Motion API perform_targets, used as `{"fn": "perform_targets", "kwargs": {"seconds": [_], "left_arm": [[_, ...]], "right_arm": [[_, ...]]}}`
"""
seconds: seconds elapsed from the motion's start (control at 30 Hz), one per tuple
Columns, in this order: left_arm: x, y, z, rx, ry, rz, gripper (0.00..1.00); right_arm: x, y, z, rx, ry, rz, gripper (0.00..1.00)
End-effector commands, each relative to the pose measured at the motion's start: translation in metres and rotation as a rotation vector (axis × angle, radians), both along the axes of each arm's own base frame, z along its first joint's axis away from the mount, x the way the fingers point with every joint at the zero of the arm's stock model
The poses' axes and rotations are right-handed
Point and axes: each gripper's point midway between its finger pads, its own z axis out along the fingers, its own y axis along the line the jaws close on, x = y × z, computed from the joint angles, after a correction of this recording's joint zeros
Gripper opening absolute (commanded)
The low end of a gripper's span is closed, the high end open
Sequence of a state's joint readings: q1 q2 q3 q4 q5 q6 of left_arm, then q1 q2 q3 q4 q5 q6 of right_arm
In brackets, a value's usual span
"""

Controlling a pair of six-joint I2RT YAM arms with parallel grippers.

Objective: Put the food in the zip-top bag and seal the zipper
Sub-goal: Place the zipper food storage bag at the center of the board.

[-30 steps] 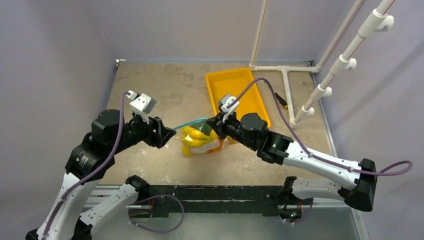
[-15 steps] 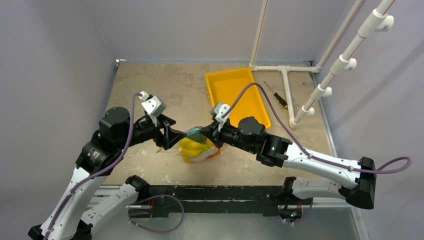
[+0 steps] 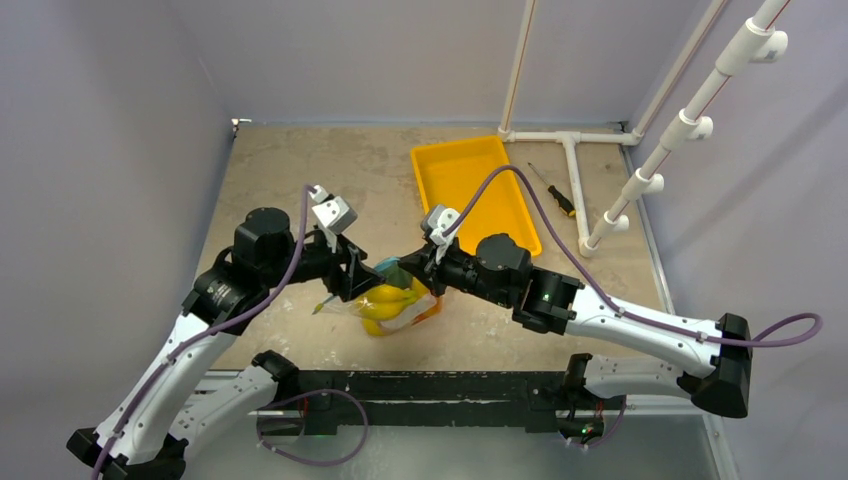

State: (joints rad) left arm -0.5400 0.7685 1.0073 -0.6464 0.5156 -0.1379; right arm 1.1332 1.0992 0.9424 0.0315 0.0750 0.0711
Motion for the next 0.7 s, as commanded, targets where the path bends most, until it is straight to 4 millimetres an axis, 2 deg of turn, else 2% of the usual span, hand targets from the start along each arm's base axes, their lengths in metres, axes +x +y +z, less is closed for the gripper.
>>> {"fn": "perform_targets", "kwargs": {"seconds": [0.0,0.1,0.2,0.4,0.5,0.67], "left_arm": [[-0.002,-0.01,0.006,-0.045,-0.024,-0.055,0.63],[-0.001,-0.012,0.001,-0.05,-0.01,-0.053,0.61],[-0.002,-0.015,-0.001,-0.062,-0.001,-0.065,0.52],[-0.003,-0.02,-0.002,-0.088,0.01,-0.092,0.21],[-0.004,-0.022,-0.003,-0.093,0.018,-0.108,0.01],[-0.004,-0.023,-0.004,-0.099,0.013,-0.111,0.0]], "right_arm": [[-0.003,0.008,0.06,0.161,-0.063,0.023,0.0],[-0.003,0.01,0.059,0.159,-0.061,0.025,0.0],[-0.003,0.01,0.062,0.169,-0.063,0.026,0.0],[-0.005,0.014,0.062,0.177,-0.06,0.042,0.0],[-0.006,0.015,0.061,0.18,-0.057,0.045,0.0],[-0.006,0.014,0.062,0.183,-0.058,0.046,0.0]]}}
